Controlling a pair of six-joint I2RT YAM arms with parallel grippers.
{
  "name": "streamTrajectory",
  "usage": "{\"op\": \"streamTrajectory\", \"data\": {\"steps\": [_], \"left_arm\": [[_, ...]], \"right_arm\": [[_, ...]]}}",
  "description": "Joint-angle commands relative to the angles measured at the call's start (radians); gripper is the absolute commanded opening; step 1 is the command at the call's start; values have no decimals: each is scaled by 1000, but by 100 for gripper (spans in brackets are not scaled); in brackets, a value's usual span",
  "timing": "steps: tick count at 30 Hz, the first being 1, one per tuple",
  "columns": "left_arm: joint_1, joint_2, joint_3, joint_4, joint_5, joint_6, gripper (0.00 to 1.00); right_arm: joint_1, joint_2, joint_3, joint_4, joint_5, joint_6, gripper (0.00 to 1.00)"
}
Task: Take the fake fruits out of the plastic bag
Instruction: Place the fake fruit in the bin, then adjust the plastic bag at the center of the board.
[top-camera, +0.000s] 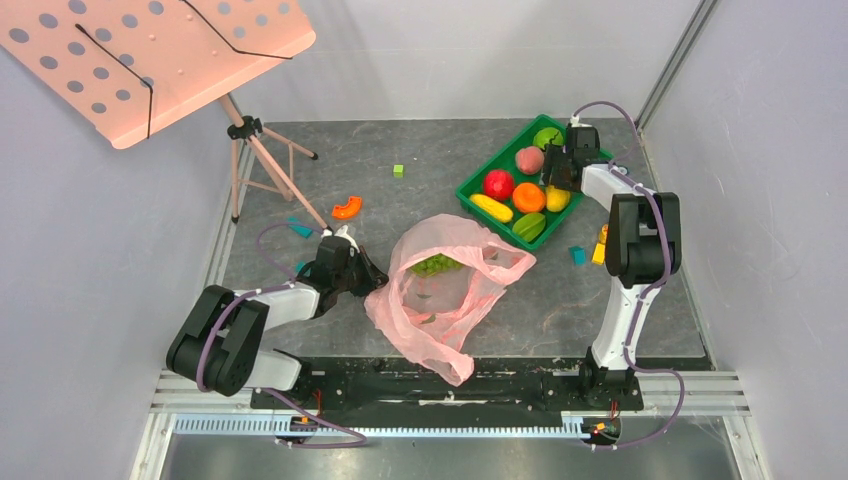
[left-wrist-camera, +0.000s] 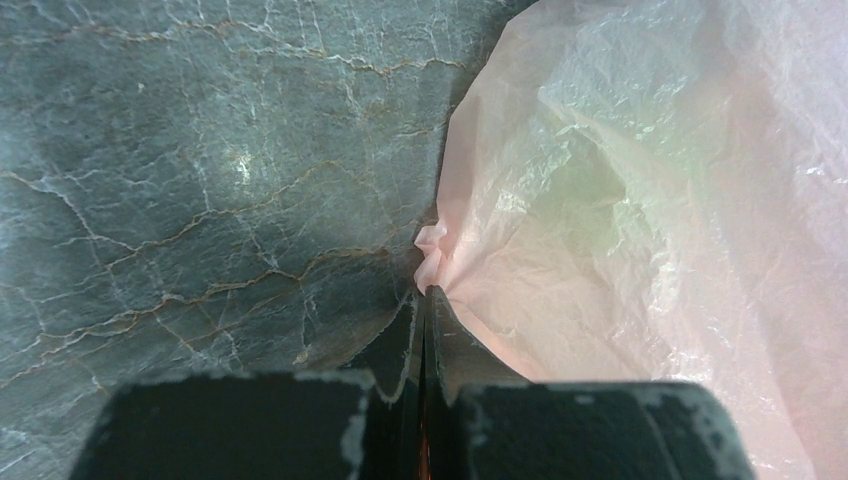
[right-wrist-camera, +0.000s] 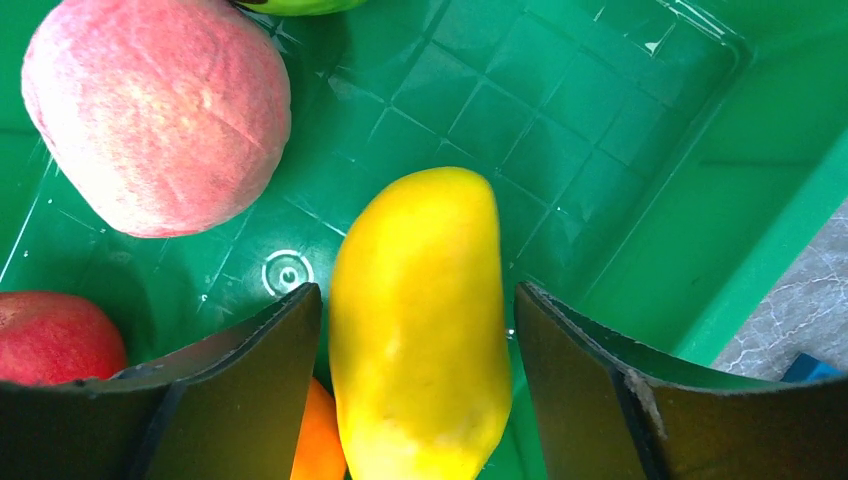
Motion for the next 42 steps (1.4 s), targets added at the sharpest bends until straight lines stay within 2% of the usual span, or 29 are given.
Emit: {"op": "streamTrajectory", "data": {"steps": [1,6,10,17,20,24,29,31,35,38,42], "left_arm": [[1,-7,12,3,8,38,2],[1,-6,15,-7,6,40,2],[1,-13,14,-12,0,42,2],[2,-24,19,-23,-5,44,2],[2,-27,21,-26,-7,46,2],[2,-25,25,-25,-7,46,2],[2,-26,27,-25,-7,48,2],[1,-26,27,-22,-5,48,2],[1,-24,29,-22,-3,48,2],[1,-22,31,-22,-2,47,2],[1,-28,30,-24,-5,49,2]], "right_arm": [[-3,-29,38,17,5,-7,75],[-3,-73,44,3,16,-20,80],[-3,-172,6,-3,31,-17,82],[-3,-528,-314,190,-93,11,82],[36,-699,-430,269,-153,5,81],[187,-881,-473,285,-178,-94,79],[459,-1017,-458,236,-215,-255,75],[546,-1055,-471,228,-236,-288,70],[723,-1111,-497,224,-281,-359,53],[860,-1135,-518,172,-309,-390,48],[1053,-1141,-574,132,-249,-411,45]]}}
